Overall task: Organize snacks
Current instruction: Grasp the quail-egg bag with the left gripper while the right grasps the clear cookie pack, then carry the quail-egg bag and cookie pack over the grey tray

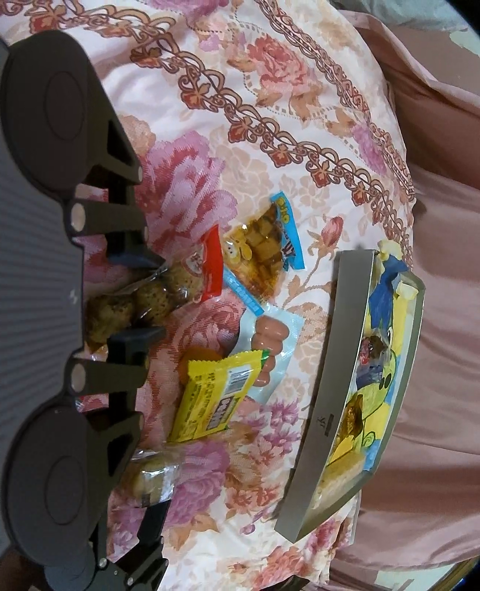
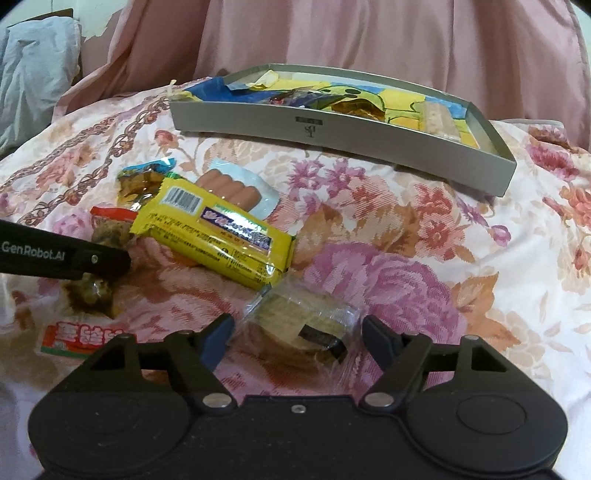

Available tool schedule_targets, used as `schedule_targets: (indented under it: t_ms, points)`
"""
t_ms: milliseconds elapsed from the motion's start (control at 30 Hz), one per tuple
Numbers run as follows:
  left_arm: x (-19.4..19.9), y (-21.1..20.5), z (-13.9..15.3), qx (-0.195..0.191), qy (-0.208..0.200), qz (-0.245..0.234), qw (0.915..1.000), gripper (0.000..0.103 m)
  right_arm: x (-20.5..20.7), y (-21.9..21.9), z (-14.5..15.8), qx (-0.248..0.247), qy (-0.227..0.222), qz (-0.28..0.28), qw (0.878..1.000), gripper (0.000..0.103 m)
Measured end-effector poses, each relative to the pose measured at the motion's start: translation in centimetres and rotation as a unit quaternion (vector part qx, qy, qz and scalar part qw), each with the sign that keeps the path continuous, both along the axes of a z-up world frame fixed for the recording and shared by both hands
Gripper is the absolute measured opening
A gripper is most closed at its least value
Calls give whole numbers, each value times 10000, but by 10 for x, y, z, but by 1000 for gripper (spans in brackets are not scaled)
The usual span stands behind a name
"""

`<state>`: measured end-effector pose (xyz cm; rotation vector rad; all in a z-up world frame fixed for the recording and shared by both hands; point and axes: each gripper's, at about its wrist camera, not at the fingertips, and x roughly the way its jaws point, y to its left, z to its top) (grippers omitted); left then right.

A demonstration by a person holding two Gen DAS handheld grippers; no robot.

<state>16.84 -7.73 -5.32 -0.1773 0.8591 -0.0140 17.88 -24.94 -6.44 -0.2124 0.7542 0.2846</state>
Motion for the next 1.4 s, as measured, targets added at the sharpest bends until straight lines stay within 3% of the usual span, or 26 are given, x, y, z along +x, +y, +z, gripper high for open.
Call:
schedule_targets:
  t_ms: [267,300,533,633,967,1200,1400]
  points:
    - [-11,-2,7,43,77,-23,10000,35,-21,12,8,-46,-47,384,9992,73]
    - [-12,-3,9,46,76,-34,10000,35,-23,13,9,-47,-73,424,9991,68]
    - [-21,-4,16,77,112,-56,9999,35,-28,14,11,-16,-80,489,9988,64]
    - [-24,-4,19,72,120,-57,9999,34,-29,14,10,-11,-96,523,9986,57]
    - [-38,-9,27,62,62,-164,9998,33,-37,18,10,-218,-329,625,9973,53]
    - [-46,-11,32,17,-41,-194,9998,33,-57,26,19,-503,-714,844,9926,53]
    - [-50,-8,45,164,-341,64,9993,33,-65,25,31,-543,-1244,772,9877,54]
